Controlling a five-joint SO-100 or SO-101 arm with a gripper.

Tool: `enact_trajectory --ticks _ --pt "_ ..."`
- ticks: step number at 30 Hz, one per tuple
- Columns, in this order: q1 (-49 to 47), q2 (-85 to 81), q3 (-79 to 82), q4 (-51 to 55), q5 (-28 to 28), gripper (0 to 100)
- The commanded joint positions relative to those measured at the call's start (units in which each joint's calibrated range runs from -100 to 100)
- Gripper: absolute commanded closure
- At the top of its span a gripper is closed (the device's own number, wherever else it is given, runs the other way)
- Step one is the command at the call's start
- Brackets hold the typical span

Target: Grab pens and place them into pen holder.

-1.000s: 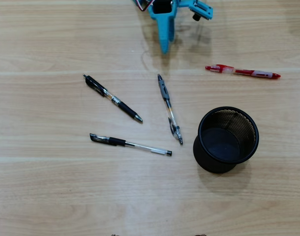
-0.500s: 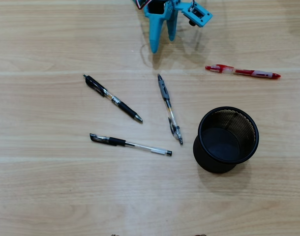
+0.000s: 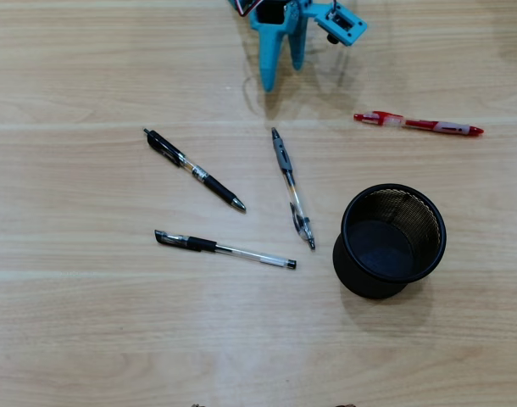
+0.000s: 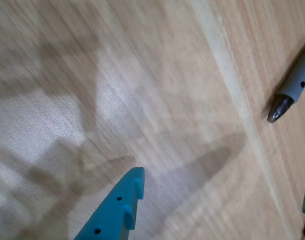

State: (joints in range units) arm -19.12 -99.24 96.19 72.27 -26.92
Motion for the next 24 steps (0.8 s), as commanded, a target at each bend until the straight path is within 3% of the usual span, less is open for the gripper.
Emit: enact_trajectory --ticks 1,17,20,24 --pt "-0.23 -0.34 0.64 1.61 -0.27 66" --pt "-0.47 0.84 0.0 1.69 -0.27 66" --pt "-2.17 8.11 -4.07 1.43 -0.27 66" --pt "-7.09 29.58 -20.19 1.35 -0.27 65"
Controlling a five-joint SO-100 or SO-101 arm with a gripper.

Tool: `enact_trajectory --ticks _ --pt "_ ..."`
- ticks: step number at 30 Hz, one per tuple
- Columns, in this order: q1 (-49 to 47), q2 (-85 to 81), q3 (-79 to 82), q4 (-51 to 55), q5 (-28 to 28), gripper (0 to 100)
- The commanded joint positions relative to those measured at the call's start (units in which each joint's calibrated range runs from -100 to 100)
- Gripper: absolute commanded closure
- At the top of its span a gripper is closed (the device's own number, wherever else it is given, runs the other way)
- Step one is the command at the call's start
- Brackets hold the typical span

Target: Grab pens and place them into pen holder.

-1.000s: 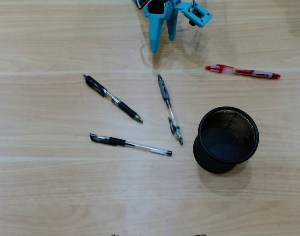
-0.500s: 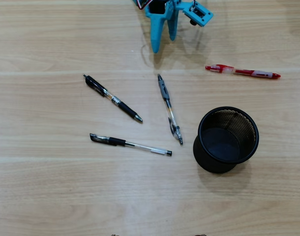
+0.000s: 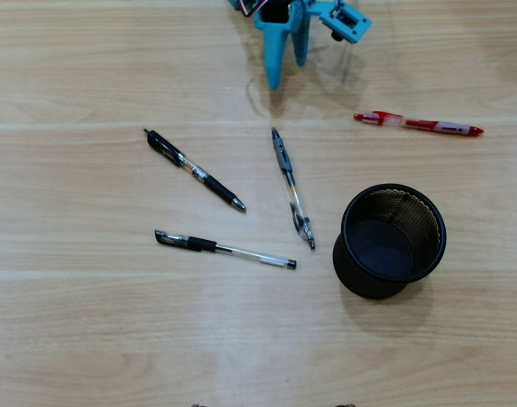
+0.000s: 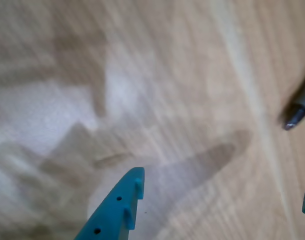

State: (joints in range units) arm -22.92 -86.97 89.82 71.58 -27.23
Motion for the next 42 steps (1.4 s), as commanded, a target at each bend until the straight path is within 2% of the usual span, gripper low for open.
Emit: enact_trajectory --ticks 1,5,9,15,20,32,35,39,42 --pt "-5.14 23.82 -18.97 1.69 0.0 65" --pt "-14.82 51.12 -37.71 -4.67 -0.06 65" --pt "-23.61 75.55 -55.1 -10.51 -4.03 65" --pt "-30.3 98.29 -79.45 -10.34 -5.23 65" --pt "-30.3 105.06 -87.78 -5.1 -4.81 65" --pt "-24.5 112.32 -89.68 -2.52 -4.97 66" --pt "-23.53 114.02 -91.4 1.61 -5.23 75" --pt "-22.89 114.78 -92.31 2.38 -5.28 98" --pt "-23.05 114.52 -92.31 2.55 -5.28 96"
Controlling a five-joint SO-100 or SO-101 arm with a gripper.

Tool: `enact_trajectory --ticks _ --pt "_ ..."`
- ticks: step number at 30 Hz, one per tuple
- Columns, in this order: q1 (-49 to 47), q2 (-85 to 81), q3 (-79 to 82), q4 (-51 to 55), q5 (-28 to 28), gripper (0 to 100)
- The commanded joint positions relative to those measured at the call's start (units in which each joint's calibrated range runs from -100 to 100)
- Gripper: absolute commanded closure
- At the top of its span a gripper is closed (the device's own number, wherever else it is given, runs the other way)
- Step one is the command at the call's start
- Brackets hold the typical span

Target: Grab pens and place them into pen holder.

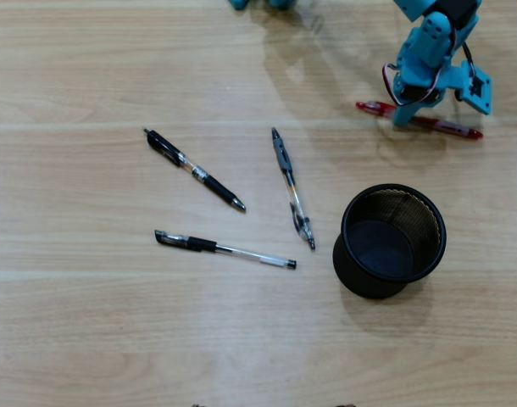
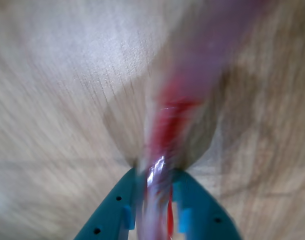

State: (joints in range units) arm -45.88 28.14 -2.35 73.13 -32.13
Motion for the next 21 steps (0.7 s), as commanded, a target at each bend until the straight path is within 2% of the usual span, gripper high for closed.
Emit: enact_trajectory --ticks 1,7,13,21 --pt "-0.16 -0.75 -0.14 1.0 -0.38 97" --pt "-0.41 -3.37 -3.67 1.26 -0.38 98" --pt "2.01 -18.93 -7.39 0.92 -0.54 98" --pt "9.03 -32.12 -4.49 1.18 -6.55 98"
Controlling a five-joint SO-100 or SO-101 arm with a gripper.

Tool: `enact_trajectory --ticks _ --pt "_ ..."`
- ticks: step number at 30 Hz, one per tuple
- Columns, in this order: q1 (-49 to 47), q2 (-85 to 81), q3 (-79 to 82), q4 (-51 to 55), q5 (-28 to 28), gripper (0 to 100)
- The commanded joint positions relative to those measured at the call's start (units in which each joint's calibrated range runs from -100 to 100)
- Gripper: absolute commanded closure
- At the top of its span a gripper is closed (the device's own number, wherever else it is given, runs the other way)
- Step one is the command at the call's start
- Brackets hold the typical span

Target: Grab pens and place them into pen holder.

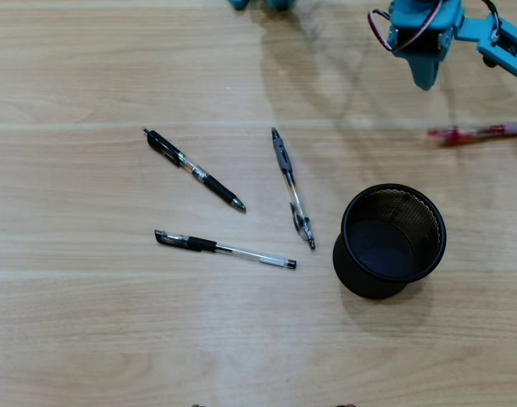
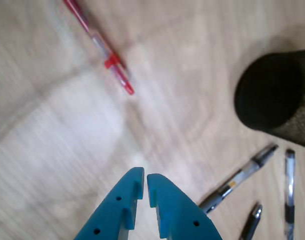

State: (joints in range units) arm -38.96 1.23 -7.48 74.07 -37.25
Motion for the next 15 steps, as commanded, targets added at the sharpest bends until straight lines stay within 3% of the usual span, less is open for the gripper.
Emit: enact_trajectory --ticks 1,6,8,13,15 --pt "2.35 -5.62 2.37 0.23 -1.8 98" --pt "1.06 -4.44 9.61 -0.55 -1.54 98" --pt "-2.01 -2.16 9.88 -0.72 1.7 96" --pt "-13.54 8.32 -0.71 -10.17 11.37 73" --pt "-17.73 14.5 -8.68 -13.35 14.09 73"
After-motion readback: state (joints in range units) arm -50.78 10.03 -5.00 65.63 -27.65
